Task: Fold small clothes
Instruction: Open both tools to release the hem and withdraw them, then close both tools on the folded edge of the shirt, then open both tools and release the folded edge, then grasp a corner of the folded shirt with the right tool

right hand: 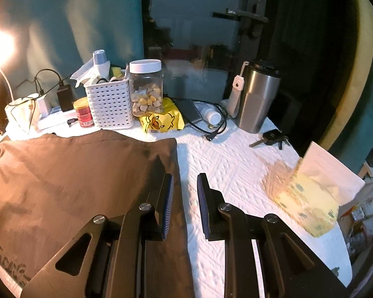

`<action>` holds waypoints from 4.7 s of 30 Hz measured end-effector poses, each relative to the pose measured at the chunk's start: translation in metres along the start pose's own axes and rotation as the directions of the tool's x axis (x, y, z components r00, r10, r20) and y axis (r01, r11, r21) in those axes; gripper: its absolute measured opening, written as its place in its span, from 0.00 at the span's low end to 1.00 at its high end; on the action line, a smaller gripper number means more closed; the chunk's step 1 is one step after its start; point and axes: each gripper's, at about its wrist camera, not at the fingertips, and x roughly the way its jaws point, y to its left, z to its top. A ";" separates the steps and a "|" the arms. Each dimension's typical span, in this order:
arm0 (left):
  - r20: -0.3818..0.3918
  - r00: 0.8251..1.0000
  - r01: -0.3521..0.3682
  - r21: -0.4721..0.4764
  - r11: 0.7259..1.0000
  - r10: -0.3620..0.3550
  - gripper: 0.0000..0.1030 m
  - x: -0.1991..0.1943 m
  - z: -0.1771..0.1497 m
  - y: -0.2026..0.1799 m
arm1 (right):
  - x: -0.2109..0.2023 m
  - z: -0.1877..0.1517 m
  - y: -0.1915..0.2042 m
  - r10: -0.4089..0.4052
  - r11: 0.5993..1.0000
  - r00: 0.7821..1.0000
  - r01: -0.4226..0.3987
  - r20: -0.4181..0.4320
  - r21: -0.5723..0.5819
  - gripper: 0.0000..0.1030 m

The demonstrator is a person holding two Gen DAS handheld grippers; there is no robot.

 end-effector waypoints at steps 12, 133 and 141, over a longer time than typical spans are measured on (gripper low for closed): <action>-0.006 0.997 0.072 -0.034 0.997 -0.072 0.45 -0.025 -0.027 -0.021 | -0.020 -0.048 -0.007 0.023 1.000 0.999 -0.023 -0.040 0.011 0.21; -0.128 0.991 -0.022 0.035 0.999 0.027 0.73 -0.079 -0.108 -0.005 | -0.108 -0.194 -0.011 0.156 0.938 0.972 -0.089 -0.178 0.335 0.74; -0.178 0.983 -0.038 0.014 0.999 0.040 0.73 -0.060 -0.101 -0.005 | -0.089 -0.179 -0.008 0.154 0.928 0.977 -0.091 -0.148 0.362 0.76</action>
